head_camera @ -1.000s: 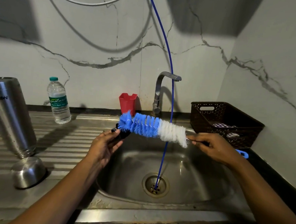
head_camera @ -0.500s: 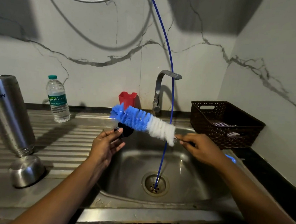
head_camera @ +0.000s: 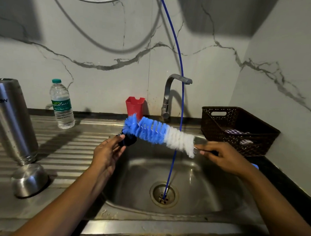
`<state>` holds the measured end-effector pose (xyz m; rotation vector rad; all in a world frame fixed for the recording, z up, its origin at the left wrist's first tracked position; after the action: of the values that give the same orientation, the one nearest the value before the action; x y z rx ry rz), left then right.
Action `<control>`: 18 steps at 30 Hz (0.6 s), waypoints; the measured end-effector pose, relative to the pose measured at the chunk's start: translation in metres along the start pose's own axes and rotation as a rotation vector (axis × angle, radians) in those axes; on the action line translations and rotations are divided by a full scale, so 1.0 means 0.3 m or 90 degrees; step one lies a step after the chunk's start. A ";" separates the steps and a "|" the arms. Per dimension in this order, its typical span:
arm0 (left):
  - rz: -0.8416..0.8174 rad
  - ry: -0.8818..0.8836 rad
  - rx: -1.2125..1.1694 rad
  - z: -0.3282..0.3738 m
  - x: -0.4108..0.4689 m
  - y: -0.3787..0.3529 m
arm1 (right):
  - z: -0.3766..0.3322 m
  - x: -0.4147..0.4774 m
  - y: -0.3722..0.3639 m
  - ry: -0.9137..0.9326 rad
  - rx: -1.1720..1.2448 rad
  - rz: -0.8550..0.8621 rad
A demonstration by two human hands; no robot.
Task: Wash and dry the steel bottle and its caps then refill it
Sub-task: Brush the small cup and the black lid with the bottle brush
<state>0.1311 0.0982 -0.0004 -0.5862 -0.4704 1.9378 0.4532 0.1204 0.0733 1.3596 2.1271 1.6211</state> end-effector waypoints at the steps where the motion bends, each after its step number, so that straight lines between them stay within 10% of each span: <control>1: 0.003 0.002 0.000 -0.002 -0.003 -0.003 | 0.004 -0.006 0.009 -0.003 0.004 0.004; 18: -0.053 0.032 -0.057 -0.001 -0.007 -0.031 | 0.025 0.035 -0.055 -0.001 0.053 0.077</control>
<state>0.1387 0.1001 0.0049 -0.6621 -0.5433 1.8264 0.4420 0.1330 0.0607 1.5424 2.1728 1.5895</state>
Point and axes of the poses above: each hand's wrist, its own x-axis towards the middle knuckle, its own y-axis out of the back of the hand, z = x × y, the point moved 9 cm from there along x, towards the middle knuckle, and after that the axes turned 7 degrees about y, right-handed, at the moved point
